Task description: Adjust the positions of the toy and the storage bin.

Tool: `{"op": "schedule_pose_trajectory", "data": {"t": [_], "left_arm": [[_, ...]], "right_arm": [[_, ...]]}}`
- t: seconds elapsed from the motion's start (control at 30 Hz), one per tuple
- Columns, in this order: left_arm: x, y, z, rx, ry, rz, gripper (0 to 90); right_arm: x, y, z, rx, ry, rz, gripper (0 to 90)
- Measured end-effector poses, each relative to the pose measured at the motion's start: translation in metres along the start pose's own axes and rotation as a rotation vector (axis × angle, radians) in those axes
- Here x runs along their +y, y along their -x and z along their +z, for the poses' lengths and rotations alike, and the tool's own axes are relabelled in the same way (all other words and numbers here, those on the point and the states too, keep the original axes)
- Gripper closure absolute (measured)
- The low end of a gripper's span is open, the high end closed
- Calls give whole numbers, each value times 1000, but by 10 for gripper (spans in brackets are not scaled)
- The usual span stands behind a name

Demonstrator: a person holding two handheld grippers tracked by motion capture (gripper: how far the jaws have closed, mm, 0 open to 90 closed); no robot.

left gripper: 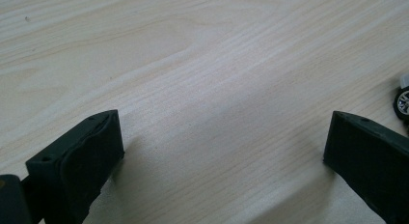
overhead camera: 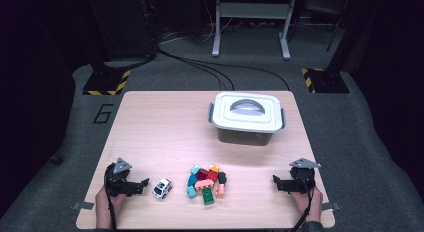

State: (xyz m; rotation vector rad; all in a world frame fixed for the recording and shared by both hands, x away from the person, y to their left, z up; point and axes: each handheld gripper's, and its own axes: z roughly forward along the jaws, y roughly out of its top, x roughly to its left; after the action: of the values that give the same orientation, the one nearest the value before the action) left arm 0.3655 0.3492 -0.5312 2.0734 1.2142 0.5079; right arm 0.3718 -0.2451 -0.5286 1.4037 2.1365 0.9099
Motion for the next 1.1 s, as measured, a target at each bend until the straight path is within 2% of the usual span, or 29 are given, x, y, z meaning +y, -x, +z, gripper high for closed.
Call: {"op": "schedule_pose_trajectory", "data": {"t": [0.3,0.43,0.63,0.77,0.8,1.1], "left_arm": [[0,0,0,0,0,1,2],[0,0,0,1,0,0,2],[0,0,0,1,-3,-2,2],[1,0,1,7,-3,-8,2],[1,1,2,14,12,-15,2],[2,0,3,18,8,-8,2]], "right_arm": [[0,3,0,11,8,-1,29],[0,6,-1,24,11,14,29],[0,5,0,22,7,-15,14],[-1,6,-1,31,14,-1,12],[-1,6,-1,34,16,0,12],[-1,7,-1,37,14,12,14]]}}
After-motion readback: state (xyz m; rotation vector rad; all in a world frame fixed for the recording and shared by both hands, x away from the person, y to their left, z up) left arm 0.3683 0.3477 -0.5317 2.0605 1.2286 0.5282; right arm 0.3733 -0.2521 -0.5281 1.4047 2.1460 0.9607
